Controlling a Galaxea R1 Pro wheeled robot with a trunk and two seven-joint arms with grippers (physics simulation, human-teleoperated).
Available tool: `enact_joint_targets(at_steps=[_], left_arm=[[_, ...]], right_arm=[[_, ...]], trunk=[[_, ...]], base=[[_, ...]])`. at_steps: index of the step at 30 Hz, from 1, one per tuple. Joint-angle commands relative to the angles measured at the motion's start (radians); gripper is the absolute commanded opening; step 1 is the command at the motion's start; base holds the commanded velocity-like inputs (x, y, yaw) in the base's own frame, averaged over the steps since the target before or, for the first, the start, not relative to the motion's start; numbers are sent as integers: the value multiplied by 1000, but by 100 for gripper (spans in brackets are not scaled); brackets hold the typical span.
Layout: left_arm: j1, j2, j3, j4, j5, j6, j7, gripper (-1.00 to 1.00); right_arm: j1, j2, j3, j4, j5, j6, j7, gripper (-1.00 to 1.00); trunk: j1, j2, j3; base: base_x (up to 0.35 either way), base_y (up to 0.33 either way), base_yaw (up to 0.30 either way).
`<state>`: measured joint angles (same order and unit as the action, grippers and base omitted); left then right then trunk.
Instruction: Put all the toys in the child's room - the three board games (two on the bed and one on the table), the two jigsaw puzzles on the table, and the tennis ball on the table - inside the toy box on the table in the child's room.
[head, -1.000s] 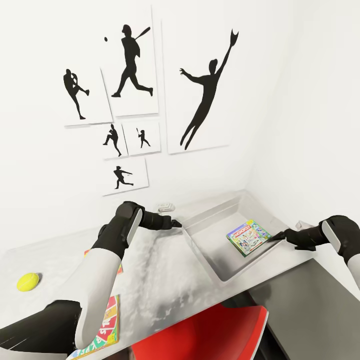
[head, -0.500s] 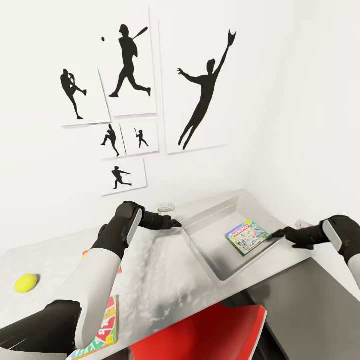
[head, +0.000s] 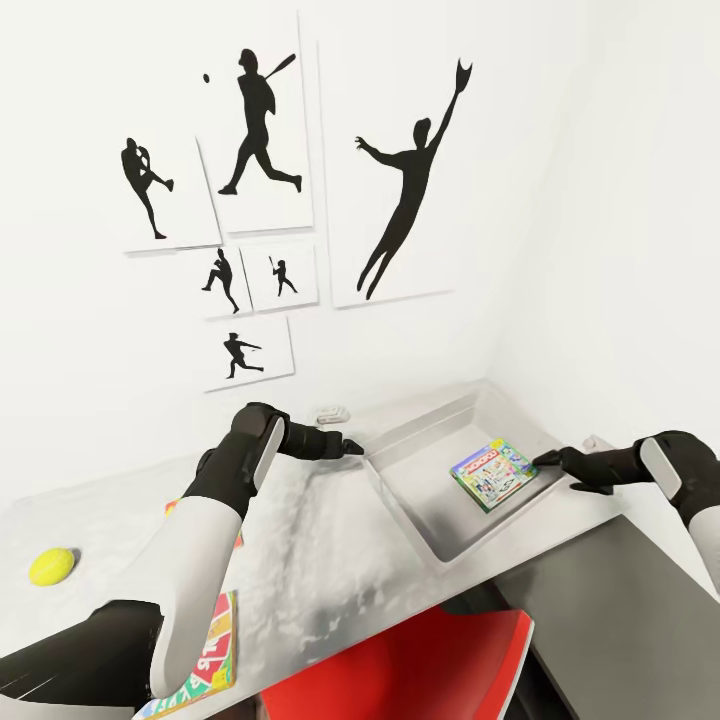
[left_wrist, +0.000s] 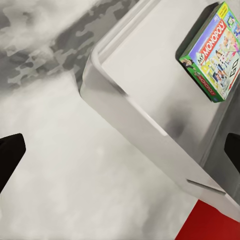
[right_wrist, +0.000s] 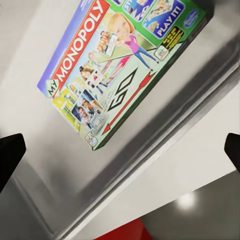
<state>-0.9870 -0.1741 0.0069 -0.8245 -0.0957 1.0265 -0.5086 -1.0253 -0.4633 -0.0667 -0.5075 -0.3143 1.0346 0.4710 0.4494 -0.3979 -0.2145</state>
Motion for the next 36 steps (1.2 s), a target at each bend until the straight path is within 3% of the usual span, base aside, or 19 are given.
enact_joint_targets(at_steps=[1,28,36], left_arm=[[-1,0,1,-1,-10,3,-8,100],[-1,0,1,-1,-10,3,-8,100],[-1,0,1,-1,-10,3,-8,100]], right_arm=[[-1,1,-5,0,10,4,9,100],[-1,2,-5,0,9,3,9,100],[-1,2,-4,0,9,2,8,100]], trunk=[[1,-2,-2],[1,-2,-2],[1,-2,-2]], base=[[0,0,0],[0,0,-1],[0,0,-153]])
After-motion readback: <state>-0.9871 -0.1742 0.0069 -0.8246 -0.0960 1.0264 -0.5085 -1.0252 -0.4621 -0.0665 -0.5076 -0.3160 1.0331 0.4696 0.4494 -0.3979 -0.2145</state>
